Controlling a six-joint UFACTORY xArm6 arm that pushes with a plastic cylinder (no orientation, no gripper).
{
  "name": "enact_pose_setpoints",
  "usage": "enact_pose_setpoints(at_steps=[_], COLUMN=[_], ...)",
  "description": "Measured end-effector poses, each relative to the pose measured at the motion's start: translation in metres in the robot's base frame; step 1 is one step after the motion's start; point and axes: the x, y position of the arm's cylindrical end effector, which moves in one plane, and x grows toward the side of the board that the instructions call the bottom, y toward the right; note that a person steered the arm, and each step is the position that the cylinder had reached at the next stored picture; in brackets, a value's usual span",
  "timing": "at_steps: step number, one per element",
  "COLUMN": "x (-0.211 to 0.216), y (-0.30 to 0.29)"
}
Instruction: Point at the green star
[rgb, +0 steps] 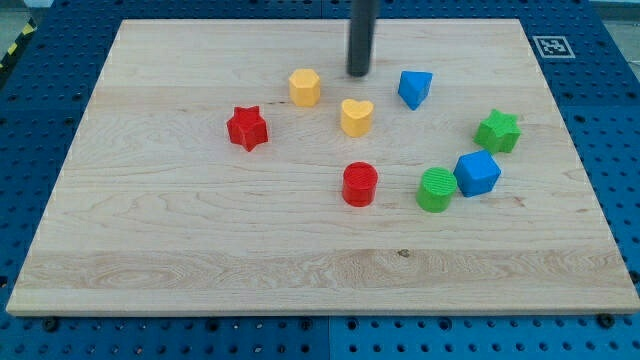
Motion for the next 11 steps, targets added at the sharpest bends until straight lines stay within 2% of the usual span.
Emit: enact_pose_setpoints(at_steps=[1,3,4,5,7,8,9,11], x=[0.012,0.011,-0.025,-0.052,-0.047,-0.013,0.041,0.123], y=[-0.039,-0.064,-0.055,-0.009,0.157,0.216,0.227,0.227])
